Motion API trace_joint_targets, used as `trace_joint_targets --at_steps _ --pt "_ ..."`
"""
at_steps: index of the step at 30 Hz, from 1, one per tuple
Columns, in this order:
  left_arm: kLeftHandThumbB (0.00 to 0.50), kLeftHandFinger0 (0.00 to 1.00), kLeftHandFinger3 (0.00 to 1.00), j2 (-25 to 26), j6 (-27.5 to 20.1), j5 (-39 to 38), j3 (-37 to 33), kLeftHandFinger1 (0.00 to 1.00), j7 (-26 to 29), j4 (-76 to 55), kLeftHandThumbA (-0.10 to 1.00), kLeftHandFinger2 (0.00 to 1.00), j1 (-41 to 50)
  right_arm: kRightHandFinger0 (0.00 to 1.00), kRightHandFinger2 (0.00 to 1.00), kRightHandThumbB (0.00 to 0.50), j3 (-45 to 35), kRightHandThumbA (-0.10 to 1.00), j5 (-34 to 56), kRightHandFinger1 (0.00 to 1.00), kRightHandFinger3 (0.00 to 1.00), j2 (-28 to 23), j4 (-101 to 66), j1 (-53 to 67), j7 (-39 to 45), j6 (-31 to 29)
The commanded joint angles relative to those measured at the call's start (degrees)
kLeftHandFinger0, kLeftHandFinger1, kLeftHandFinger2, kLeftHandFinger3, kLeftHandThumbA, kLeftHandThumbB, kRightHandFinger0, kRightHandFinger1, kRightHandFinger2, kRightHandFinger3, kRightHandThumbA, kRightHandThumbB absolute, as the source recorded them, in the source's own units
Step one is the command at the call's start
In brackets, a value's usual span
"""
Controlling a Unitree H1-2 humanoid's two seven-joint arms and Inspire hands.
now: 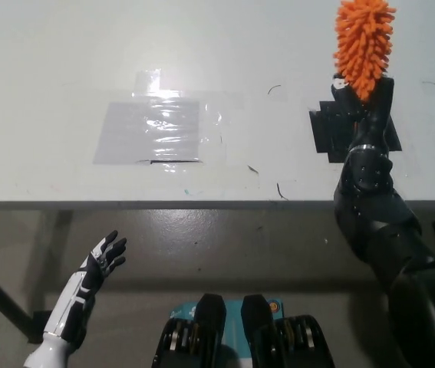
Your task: The robot uses it right hand to pick up an extended orange duster kept in the middle of the desk and presses its handle against the desk to collapse it
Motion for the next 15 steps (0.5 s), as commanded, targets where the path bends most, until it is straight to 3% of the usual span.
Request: trace_joint_targets --at_steps 1,3,5,9,10,12,15 --pt "0.368 1.00 1.00 0.80 -1.77 -1.18 0.56 1.00 -0.30 -1.60 1.00 1.00 -0.87 0.00 0.34 0.110 -0.47 -0.01 1.66 0.10 0.26 0.44 4.26 5.24 -1.67 6.65" --pt "0.367 1.00 1.00 0.80 -1.77 -1.18 0.56 1.00 -0.30 -1.60 1.00 1.00 -0.87 0.00 0.32 0.110 -0.48 -0.01 1.64 0.09 0.23 0.44 4.28 5.23 -1.67 6.65" --pt "0.370 1.00 1.00 0.95 -1.38 -1.19 0.43 1.00 -0.48 -2.12 1.00 1.00 -0.70 0.00 0.31 0.096 1.76 0.04 -0.57 0.08 0.22 -0.09 4.84 6.61 -1.32 11.02" --pt "0.370 1.00 1.00 0.97 -1.34 -1.18 0.44 1.00 -0.44 -2.11 1.00 1.00 -0.83 0.00 0.29 0.094 2.25 0.04 -0.26 0.06 0.19 -0.14 4.83 6.52 -1.28 11.27" --pt "0.356 1.00 1.00 1.31 -1.89 -1.16 0.49 1.00 -0.63 -1.86 1.00 1.00 -1.33 0.00 0.19 0.097 3.27 0.09 -1.11 0.02 0.13 -0.69 4.98 6.39 0.56 13.43" --pt "0.356 1.00 1.00 1.35 -1.94 -1.16 0.48 1.00 -0.66 -1.82 1.00 1.00 -1.41 0.00 0.01 0.097 3.54 0.09 -1.07 0.00 0.00 -0.77 4.98 6.40 0.75 13.70" --pt "0.358 1.00 1.00 1.36 -1.71 -1.21 0.35 1.00 -0.80 -1.76 1.00 1.00 -1.37 0.00 0.05 0.122 5.81 0.03 -3.02 0.03 0.00 -1.08 5.06 6.46 0.94 15.55"
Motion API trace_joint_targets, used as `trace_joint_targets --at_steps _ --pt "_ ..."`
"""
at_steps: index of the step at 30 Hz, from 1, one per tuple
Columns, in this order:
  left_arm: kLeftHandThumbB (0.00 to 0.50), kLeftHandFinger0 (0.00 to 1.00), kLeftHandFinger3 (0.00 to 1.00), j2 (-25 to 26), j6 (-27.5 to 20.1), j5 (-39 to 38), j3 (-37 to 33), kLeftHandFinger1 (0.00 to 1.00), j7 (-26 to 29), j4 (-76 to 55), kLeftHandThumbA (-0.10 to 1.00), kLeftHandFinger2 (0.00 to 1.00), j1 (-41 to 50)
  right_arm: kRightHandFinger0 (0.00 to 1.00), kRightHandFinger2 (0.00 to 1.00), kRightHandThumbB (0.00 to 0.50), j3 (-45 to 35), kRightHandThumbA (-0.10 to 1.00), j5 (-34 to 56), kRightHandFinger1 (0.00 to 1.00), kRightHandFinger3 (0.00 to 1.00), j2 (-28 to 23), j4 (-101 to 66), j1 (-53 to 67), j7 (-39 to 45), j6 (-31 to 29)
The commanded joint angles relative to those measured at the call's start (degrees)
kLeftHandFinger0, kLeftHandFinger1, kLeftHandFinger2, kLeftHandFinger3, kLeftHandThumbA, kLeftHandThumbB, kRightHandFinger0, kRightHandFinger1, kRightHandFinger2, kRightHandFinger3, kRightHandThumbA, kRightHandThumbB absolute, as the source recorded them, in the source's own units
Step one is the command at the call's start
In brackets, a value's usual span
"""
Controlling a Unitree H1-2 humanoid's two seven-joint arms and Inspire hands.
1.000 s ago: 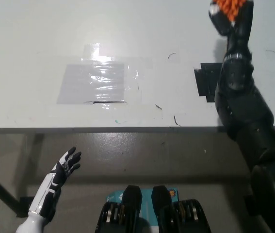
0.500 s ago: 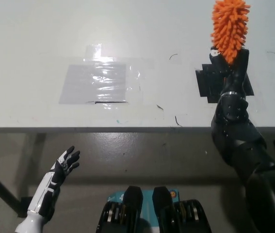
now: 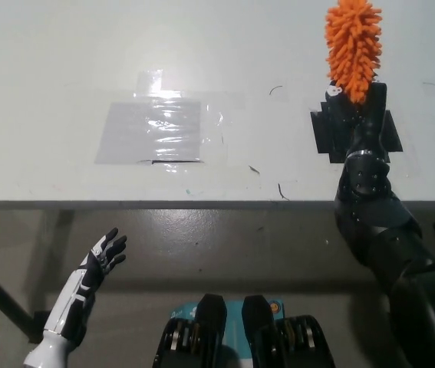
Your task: The robot uses it right hand to pick up an extended orange duster kept in the middle of the desk and presses its handle against the desk to collapse it
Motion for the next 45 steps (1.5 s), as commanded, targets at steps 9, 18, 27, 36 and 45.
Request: trace_joint_targets --at_steps 9,18,27,36,45 --pt "0.370 1.00 1.00 1.87 -1.08 -1.33 0.55 1.00 -0.73 -1.98 1.00 1.00 -1.20 0.00 0.31 0.118 0.85 -0.05 -0.60 0.06 0.26 -2.88 2.50 -1.85 -4.26 1.18" --pt "0.359 1.00 1.00 1.90 -1.14 -0.84 0.35 1.00 -0.47 -1.90 1.00 1.00 -1.02 0.00 0.24 0.162 9.82 -0.08 -8.51 0.00 0.18 -10.43 -4.38 -13.21 -4.32 -1.02" --pt "0.358 1.00 1.00 1.89 -1.25 -0.97 0.16 1.00 -0.67 -1.81 1.00 1.00 -0.97 0.00 0.26 0.173 22.75 -0.10 -16.13 0.00 0.17 -14.97 -1.11 -17.33 -0.78 1.33" --pt "0.347 1.00 1.00 2.05 -0.88 -1.40 0.12 1.00 -0.98 -2.19 1.00 1.00 -0.60 0.00 0.03 0.160 37.48 -0.10 -25.09 0.00 0.01 -15.28 1.93 -15.43 6.16 5.51" --pt "0.336 1.00 1.00 2.30 -0.70 -1.46 0.32 1.00 -1.14 -2.69 1.00 1.00 -0.40 0.00 0.11 0.154 43.11 -0.06 -28.39 0.04 0.03 -12.47 3.41 -11.95 14.79 10.01"
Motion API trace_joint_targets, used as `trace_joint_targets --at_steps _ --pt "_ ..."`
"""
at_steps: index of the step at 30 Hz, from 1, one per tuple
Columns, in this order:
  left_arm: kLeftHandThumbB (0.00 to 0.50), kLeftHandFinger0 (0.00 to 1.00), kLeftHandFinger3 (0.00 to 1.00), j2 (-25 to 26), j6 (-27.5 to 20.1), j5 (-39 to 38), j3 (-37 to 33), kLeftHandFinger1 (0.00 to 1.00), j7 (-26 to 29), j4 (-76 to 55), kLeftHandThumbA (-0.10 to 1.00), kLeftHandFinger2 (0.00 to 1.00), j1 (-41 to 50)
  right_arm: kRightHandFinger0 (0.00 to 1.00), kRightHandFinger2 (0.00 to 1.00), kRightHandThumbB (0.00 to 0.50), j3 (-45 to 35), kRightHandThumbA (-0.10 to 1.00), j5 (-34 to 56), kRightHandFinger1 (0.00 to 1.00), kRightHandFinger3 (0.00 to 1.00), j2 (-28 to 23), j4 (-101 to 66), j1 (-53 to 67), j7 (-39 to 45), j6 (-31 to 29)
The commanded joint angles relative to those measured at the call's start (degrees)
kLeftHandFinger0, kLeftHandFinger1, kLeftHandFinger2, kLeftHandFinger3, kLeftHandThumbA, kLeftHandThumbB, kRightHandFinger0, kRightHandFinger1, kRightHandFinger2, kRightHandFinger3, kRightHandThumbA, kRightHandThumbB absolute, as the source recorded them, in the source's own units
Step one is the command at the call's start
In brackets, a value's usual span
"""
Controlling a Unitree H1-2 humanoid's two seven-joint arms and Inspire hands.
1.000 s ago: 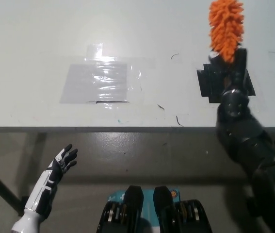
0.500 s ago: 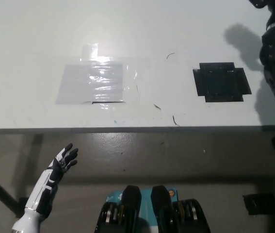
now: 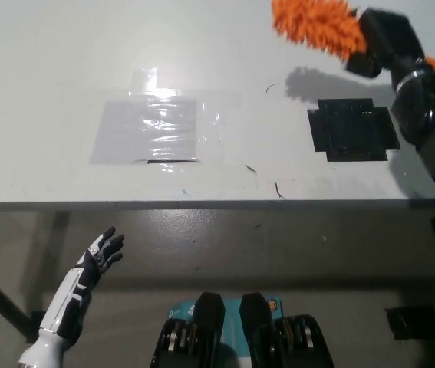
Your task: The robot uses it right hand to pick up an extended orange duster kept in the middle of the desk and presses its handle against the desk to collapse it
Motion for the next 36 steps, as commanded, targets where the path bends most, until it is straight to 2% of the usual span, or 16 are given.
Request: trace_joint_targets --at_steps 1,4,5,7,8,10,11,14,17,22,23,29,30,31,33,36 --pt "0.336 1.00 1.00 1.15 -0.58 -1.42 0.46 1.00 -0.68 -2.63 1.00 1.00 -0.13 0.00 0.19 0.152 2.23 -0.07 -3.86 0.08 0.06 0.98 0.57 -1.04 6.77 4.09" --pt "0.328 1.00 1.00 1.36 -0.54 -1.37 0.49 1.00 -0.94 -2.61 1.00 1.00 -0.28 0.08 0.51 0.137 2.95 0.01 -4.32 0.27 0.22 1.25 0.93 -1.52 11.33 7.74" --pt "0.326 1.00 1.00 1.56 -0.53 -1.45 0.53 1.00 -1.09 -2.66 1.00 1.00 -0.32 0.37 0.88 0.150 3.11 0.09 -4.42 0.63 0.61 1.35 1.14 -1.81 13.64 9.73" --pt "0.322 1.00 1.00 1.63 -0.73 -1.47 0.53 1.00 -1.19 -2.59 1.00 1.00 -0.39 0.82 0.96 0.147 3.12 0.20 -4.44 0.91 0.94 1.29 1.22 -2.22 16.74 11.82" --pt "0.319 1.00 1.00 1.63 -0.80 -1.57 0.54 1.00 -1.24 -2.42 1.00 1.00 -0.64 1.00 1.00 0.227 0.79 0.42 -1.74 1.00 1.00 1.04 1.60 -3.26 24.47 14.27" --pt "0.333 1.00 1.00 1.55 -0.86 -1.60 0.57 1.00 -1.21 -2.44 1.00 1.00 -0.65 1.00 1.00 0.399 0.06 0.69 -0.83 1.00 1.00 0.84 1.99 -4.76 33.33 17.32" --pt "0.335 1.00 1.00 1.45 -0.79 -1.72 0.58 1.00 -1.21 -2.43 1.00 1.00 -0.68 1.00 1.00 0.454 -0.48 0.73 -0.32 1.00 1.00 0.34 1.85 -5.20 34.67 16.89" --pt "0.336 1.00 1.00 1.44 -0.79 -1.73 0.58 1.00 -1.21 -2.42 1.00 1.00 -0.70 1.00 1.00 0.461 -0.76 0.73 -0.43 1.00 1.00 0.25 1.63 -5.22 35.17 17.06" --pt "0.338 1.00 1.00 1.24 -2.48 -1.96 0.69 1.00 -1.26 -1.33 1.00 1.00 -1.18 1.00 1.00 0.500 -10.70 0.77 9.67 1.00 1.00 -2.53 0.79 -8.40 46.89 17.12" --pt "0.345 1.00 1.00 1.19 -2.62 -1.74 0.67 1.00 -1.16 -1.11 1.00 1.00 -1.38 1.00 1.00 0.500 -11.52 0.82 8.47 1.00 1.00 -2.94 0.36 -8.78 48.03 16.08" --pt "0.361 1.00 1.00 1.12 -2.77 -1.99 0.81 1.00 -1.12 -0.92 1.00 1.00 -1.56 1.00 1.00 0.500 -17.49 0.67 14.79 1.00 1.00 -4.65 -1.77 -13.16 54.60 17.57" --pt "0.367 1.00 1.00 1.07 -2.74 -1.81 0.82 1.00 -0.97 -1.01 1.00 1.00 -1.55 1.00 1.00 0.500 -21.45 0.73 16.29 1.00 1.00 -6.46 -4.42 -15.20 58.11 16.52" --pt "0.369 1.00 1.00 1.40 -2.59 -1.84 0.89 1.00 -1.11 -0.91 1.00 1.00 -1.83 1.00 1.00 0.394 -25.60 0.96 23.49 1.00 1.00 -10.86 -16.80 -16.31 63.82 17.22" --pt "0.370 1.00 1.00 1.44 -2.55 -1.86 0.91 1.00 -1.12 -0.88 1.00 1.00 -1.94 1.00 1.00 0.494 -29.41 0.86 28.14 1.00 1.00 -12.08 -21.79 -16.06 64.33 19.79" --pt "0.374 1.00 1.00 1.41 -2.41 -1.85 1.00 1.00 -0.99 -0.87 1.00 1.00 -1.90 1.00 1.00 0.500 -34.32 0.78 33.56 1.00 1.00 -13.63 -29.86 -15.34 64.30 23.97" --pt "0.368 1.00 1.00 1.37 -2.33 -1.76 1.03 1.00 -0.89 -0.83 1.00 1.00 -1.62 1.00 1.00 0.500 -37.46 0.85 34.63 1.00 1.00 -15.98 -49.52 -12.64 57.80 26.75"
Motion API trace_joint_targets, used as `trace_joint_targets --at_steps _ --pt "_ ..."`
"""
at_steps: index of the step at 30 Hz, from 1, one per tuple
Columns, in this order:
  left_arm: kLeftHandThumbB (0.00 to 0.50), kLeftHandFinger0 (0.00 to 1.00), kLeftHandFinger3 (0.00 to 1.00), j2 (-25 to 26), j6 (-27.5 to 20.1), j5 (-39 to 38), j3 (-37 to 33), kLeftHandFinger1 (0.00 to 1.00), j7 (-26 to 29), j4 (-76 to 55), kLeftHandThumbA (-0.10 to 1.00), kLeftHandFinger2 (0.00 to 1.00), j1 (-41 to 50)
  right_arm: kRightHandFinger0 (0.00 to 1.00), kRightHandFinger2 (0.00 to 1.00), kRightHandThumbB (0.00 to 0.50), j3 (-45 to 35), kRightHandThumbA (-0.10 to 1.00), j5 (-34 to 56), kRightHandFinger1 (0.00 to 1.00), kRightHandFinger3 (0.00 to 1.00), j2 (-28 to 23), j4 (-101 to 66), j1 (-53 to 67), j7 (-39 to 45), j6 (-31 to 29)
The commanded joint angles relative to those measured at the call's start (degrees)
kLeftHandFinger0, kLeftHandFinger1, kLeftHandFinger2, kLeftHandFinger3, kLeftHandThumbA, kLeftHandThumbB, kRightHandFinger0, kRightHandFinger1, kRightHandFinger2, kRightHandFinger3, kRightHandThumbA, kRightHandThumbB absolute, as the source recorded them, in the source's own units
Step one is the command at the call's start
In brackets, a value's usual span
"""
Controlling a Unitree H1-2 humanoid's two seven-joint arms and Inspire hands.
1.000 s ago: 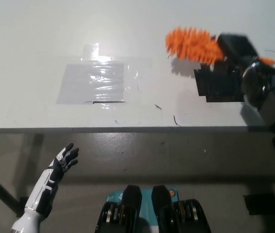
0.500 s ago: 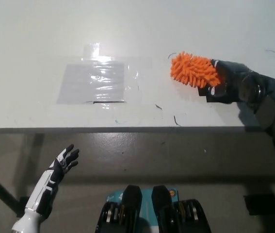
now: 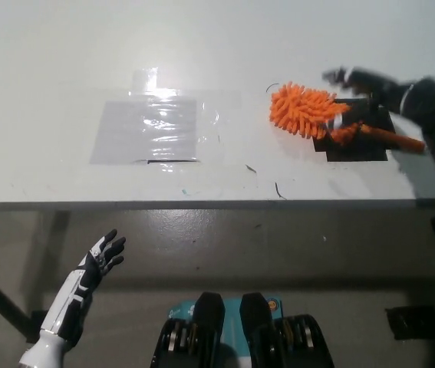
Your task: The robot uses it right hand to pick up an extended orange duster kept in the middle of the desk and presses its handle against the desk to collapse it
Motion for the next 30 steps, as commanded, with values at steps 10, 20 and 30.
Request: trace_joint_targets --at_steps 10,20,30 --pt "0.377 1.00 1.00 1.06 -2.36 -1.70 0.63 1.00 -0.78 -1.60 1.00 1.00 -0.46 1.00 1.00 0.487 -23.13 1.00 21.07 1.00 1.00 -15.27 -64.14 -9.42 3.44 13.21" --pt "0.388 1.00 1.00 1.59 -1.74 -1.57 0.51 1.00 -1.13 -1.15 1.00 1.00 -2.14 1.00 1.00 0.495 -25.53 1.00 20.62 1.00 1.00 -9.40 -107.59 19.83 -2.28 11.97" --pt "0.390 1.00 1.00 0.50 -1.84 -1.28 -0.35 1.00 -1.32 1.82 1.00 1.00 -6.99 1.00 1.00 0.497 -16.95 1.00 5.32 1.00 1.00 6.99 -121.06 50.56 -10.62 -13.96"
